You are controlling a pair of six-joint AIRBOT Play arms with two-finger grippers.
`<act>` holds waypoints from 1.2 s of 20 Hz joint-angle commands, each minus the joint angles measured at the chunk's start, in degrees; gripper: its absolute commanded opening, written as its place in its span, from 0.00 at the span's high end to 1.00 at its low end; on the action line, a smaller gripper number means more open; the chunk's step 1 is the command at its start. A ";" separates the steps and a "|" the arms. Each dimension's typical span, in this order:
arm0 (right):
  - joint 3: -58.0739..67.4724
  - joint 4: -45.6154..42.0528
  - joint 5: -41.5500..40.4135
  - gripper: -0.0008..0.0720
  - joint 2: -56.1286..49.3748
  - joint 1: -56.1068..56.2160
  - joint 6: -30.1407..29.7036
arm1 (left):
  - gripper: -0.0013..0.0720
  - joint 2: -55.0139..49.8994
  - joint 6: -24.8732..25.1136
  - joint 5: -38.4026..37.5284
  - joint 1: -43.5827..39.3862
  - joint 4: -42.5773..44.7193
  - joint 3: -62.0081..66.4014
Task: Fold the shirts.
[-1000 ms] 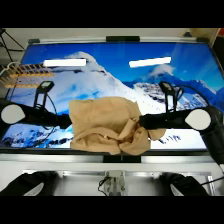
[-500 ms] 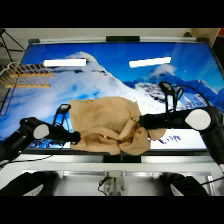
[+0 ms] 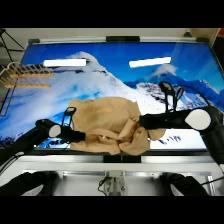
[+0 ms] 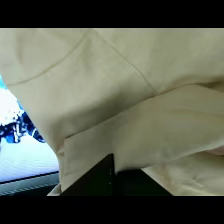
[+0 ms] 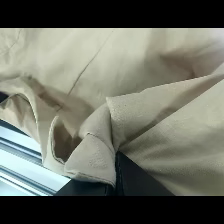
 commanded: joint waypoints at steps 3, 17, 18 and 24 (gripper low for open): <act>-0.02 0.04 -1.25 0.91 -0.02 0.07 0.00 | 0.91 2.45 2.23 -5.35 0.02 2.43 6.73; 28.65 -3.54 -3.41 0.91 0.04 0.07 -5.46 | 0.91 19.56 2.21 -14.91 0.02 5.46 45.77; 31.12 -3.80 -3.39 0.91 0.04 0.07 -5.44 | 0.91 20.11 2.21 -14.93 0.02 5.90 48.15; 34.38 -5.25 2.47 0.91 0.74 0.07 -5.40 | 0.91 20.02 2.16 -20.13 0.02 11.47 49.86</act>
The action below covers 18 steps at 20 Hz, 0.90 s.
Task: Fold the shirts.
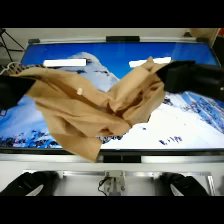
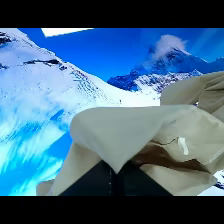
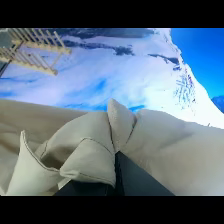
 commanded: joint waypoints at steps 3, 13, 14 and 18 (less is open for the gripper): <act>1.75 -6.43 12.63 0.91 0.22 0.04 1.97 | 0.91 -1.29 0.00 -4.85 0.02 5.88 -1.62; -16.22 -4.92 13.60 0.91 0.24 0.04 8.00 | 0.91 -4.15 -3.23 -4.63 -0.02 5.73 -17.20; -17.62 -4.00 12.00 0.91 0.24 0.04 8.00 | 0.91 -4.37 -3.21 -4.39 -0.02 5.73 -17.20; -18.67 -3.76 8.48 0.91 0.24 0.04 8.00 | 0.91 -5.86 -3.21 -4.26 -0.02 5.73 -17.20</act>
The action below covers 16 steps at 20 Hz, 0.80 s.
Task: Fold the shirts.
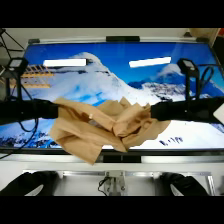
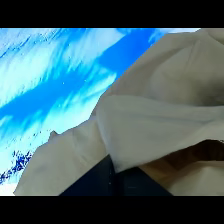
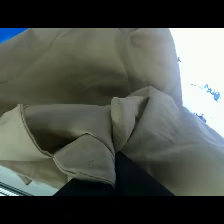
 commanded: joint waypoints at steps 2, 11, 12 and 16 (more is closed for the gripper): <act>-1.73 0.90 -2.67 0.91 0.04 0.02 0.28 | 0.91 -2.05 -0.26 0.04 -0.02 -0.04 -0.46; -1.75 -1.42 -2.64 0.91 -0.07 0.02 0.81 | 0.91 -4.96 -0.24 0.15 -0.02 -0.04 -0.46; -1.92 -1.44 -2.91 0.91 -0.09 0.02 0.83 | 0.91 -4.96 -0.24 0.15 -0.02 -0.04 -0.46; -2.82 -1.38 -3.28 0.91 -0.09 0.02 1.55 | 0.91 -4.70 0.09 -0.31 -0.76 -0.02 -0.48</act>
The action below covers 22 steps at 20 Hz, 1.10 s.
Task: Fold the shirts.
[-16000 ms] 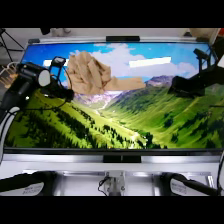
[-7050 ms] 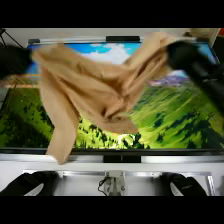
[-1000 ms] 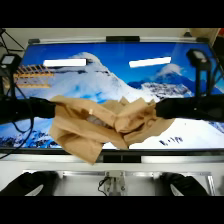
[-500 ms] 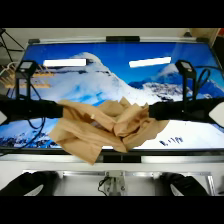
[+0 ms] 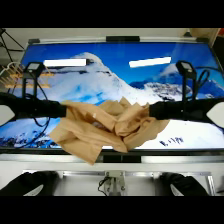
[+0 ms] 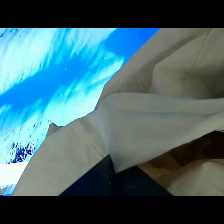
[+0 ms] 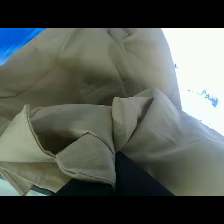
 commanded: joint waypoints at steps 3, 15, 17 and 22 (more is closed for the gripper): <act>-0.44 -0.20 0.02 0.91 0.00 0.02 0.33 | 0.91 1.16 1.44 -0.61 -2.95 0.46 -1.53; -0.44 -0.57 0.09 0.91 -0.02 0.02 0.61 | 0.91 1.46 -0.52 4.55 -2.60 1.55 -5.68; -0.44 -0.46 0.09 0.91 -0.02 0.04 0.61 | 0.91 1.38 -0.70 4.44 -2.27 1.51 -5.68; -0.44 -0.48 0.11 0.91 -0.02 0.04 0.63 | 0.91 1.29 -1.55 4.39 -2.29 1.44 -5.70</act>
